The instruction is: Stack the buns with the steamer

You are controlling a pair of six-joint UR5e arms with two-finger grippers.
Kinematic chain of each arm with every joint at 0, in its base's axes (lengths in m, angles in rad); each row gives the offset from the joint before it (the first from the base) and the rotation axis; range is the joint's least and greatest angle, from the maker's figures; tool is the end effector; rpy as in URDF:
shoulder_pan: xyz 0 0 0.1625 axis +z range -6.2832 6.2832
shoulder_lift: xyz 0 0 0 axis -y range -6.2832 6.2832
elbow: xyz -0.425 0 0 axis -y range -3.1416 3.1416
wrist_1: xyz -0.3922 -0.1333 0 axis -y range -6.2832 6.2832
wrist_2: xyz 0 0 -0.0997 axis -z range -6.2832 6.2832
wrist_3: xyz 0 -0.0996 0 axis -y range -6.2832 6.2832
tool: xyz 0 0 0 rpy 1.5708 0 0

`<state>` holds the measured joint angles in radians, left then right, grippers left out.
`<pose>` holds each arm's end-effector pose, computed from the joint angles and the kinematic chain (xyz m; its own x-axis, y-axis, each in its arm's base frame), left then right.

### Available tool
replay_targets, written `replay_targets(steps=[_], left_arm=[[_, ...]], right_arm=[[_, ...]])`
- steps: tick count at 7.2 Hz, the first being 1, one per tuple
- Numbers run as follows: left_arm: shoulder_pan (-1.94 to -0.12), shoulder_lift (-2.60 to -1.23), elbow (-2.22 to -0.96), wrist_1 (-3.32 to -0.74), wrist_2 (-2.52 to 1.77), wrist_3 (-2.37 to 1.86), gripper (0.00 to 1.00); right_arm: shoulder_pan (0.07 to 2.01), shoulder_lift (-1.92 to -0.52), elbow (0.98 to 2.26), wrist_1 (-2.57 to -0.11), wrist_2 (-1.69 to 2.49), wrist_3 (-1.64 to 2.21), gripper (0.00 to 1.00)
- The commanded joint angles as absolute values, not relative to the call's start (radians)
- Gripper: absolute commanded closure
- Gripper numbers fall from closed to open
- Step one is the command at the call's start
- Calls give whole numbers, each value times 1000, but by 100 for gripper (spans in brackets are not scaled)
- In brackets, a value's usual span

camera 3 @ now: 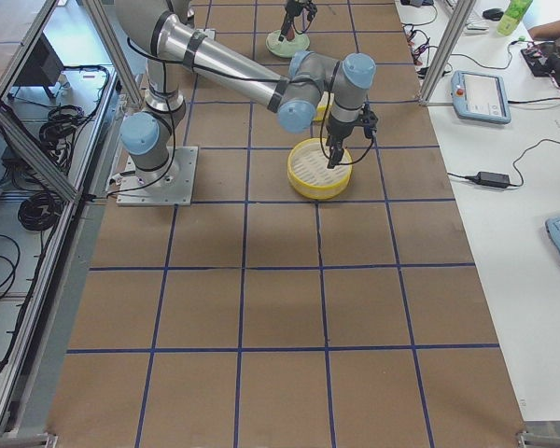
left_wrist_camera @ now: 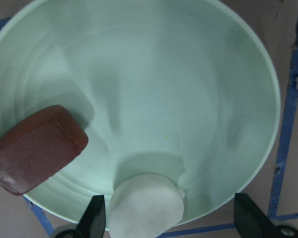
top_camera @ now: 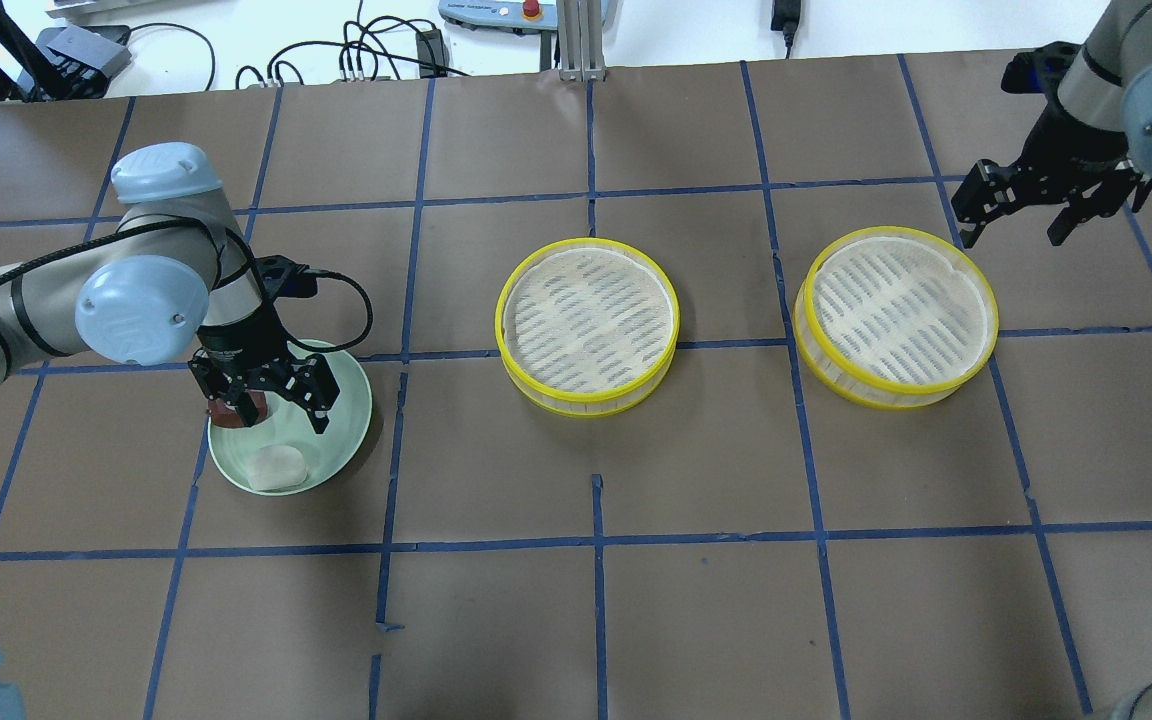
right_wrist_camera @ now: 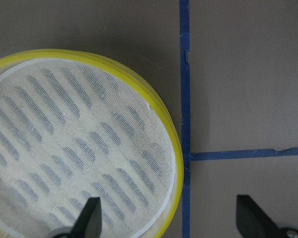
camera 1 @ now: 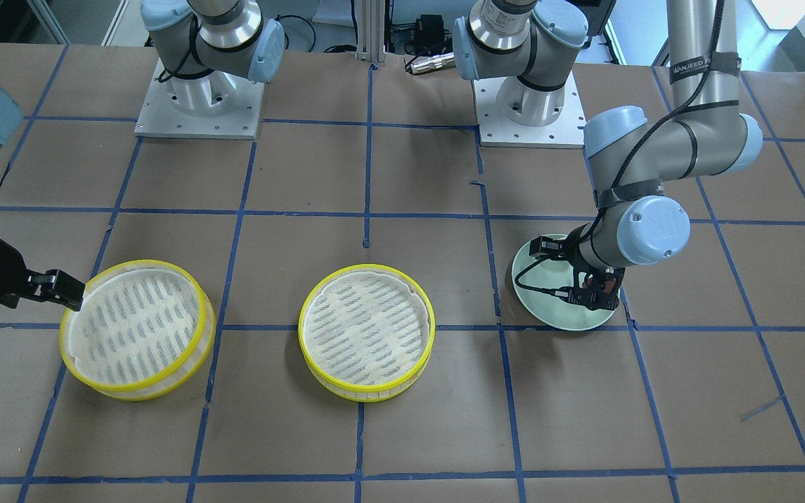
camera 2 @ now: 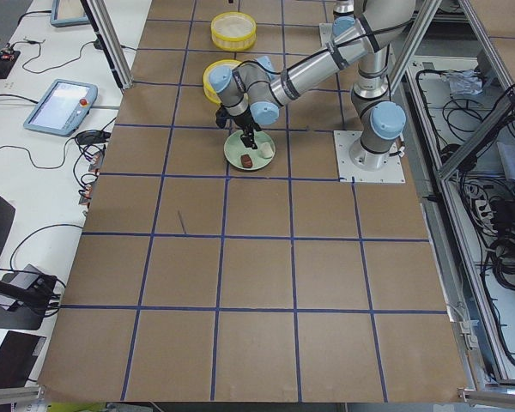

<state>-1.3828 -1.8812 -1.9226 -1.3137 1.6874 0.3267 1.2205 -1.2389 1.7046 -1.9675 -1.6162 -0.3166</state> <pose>-0.0277 -0.5058 0.1958 -0.9873 0.1566 0.0252 0.1532 0.9002 0.4076 -0.0786 -0.5904 0.2821 -0.9993 0.0313 0.0216 0.0329 0.9963 0.0796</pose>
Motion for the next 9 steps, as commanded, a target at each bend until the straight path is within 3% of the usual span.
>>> replay_targets(steps=[1,2,3,5,7,9], left_arm=[[-1384,-1901,-1934,-1325,1808,333,44],[-1384,-1911,-1942,-1325,1804,330,44],[-1384,-1916,-1960,-1322,1802,330,52],[-1384,-1916,-1942,-1325,1760,330,84],[-1382,-1901,-1872,-1353,1624,307,97],[-1384,-1891,-1746,-1518,1440,113,99]], right_arm=[[1218,-1180,1752,-2060,-1615,-322,5],[1218,-1177,1778,-2097,-1617,-322,7],[1216,-1172,1795,-2108,-1618,-322,11],[1200,-1173,1802,-2111,-1612,-345,48],[1172,-1173,1798,-2109,-1608,-348,84],[1172,-1187,1781,-2097,-1606,-342,88]])
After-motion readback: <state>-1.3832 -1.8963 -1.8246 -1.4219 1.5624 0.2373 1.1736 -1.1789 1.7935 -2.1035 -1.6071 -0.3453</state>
